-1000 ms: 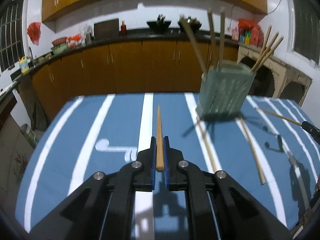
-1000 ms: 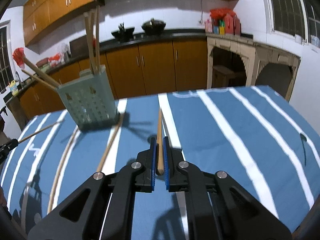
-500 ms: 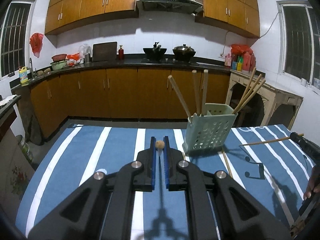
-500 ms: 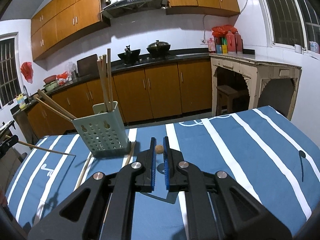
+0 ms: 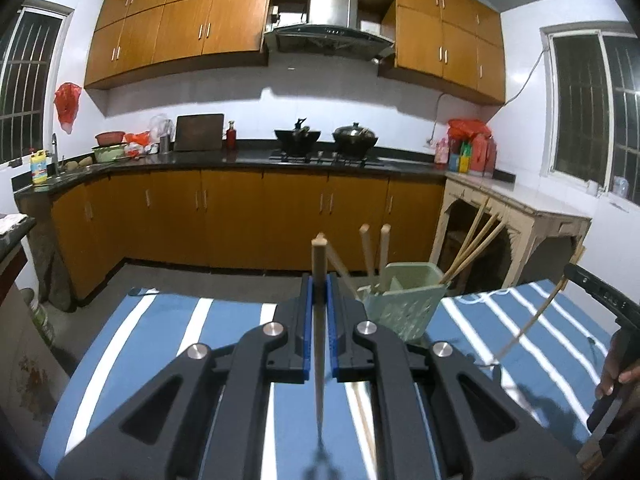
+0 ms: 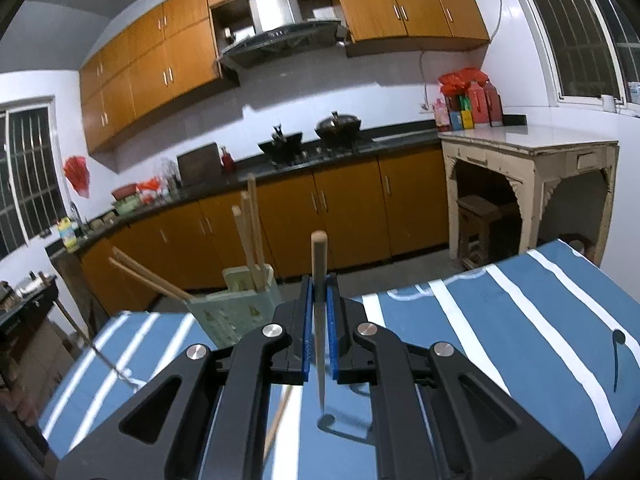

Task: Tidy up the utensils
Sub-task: 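Lift both chopsticks upright and carry them above the green holder, then lower both chopsticks into the green holder and open both tools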

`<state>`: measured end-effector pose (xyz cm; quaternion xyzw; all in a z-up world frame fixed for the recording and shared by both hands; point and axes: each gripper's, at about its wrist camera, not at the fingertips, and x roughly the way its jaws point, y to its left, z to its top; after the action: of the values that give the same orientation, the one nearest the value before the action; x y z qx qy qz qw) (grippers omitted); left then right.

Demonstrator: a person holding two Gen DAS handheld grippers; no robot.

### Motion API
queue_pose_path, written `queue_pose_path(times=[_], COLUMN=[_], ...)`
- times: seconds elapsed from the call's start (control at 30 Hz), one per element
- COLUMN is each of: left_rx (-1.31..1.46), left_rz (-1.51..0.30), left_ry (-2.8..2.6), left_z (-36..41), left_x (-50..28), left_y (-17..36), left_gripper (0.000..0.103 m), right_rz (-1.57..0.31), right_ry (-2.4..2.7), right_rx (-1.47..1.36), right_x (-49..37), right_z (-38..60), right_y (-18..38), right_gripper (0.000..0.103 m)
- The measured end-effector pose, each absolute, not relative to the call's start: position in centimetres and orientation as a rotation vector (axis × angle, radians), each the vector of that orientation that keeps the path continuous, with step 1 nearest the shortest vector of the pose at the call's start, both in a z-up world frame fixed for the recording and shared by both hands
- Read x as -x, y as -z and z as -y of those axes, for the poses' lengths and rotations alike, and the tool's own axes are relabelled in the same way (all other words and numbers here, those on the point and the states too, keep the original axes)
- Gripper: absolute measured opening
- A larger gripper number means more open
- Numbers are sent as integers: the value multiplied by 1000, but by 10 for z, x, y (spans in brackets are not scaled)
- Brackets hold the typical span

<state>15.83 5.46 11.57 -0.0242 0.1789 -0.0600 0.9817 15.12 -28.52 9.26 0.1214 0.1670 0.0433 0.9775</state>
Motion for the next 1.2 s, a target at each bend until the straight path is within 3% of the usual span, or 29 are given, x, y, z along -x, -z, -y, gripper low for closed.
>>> queue_pose_path(times=[0.47,0.77,1.0,1.2], left_rx=[77,165,179,189], left_rz=[-224,-92,-60,-72], left_ry=[232,161,99,69], left_z=[-5,16,27,31], left_x=[-166,-212,-242,-270], left_y=[-174,-223,-219,-201], left_gripper=[8,8,8,8], right_rz=[-153,17,62,-14], right_ry=[-213,-188,-165,-144], right_rx=[-291,-343,-274,-241], right_x=[-154,-181,-209,-233], right_z=[265,257,232,220], right_y=[-156,-186,-176,-143], right_gripper=[7,7,7,7])
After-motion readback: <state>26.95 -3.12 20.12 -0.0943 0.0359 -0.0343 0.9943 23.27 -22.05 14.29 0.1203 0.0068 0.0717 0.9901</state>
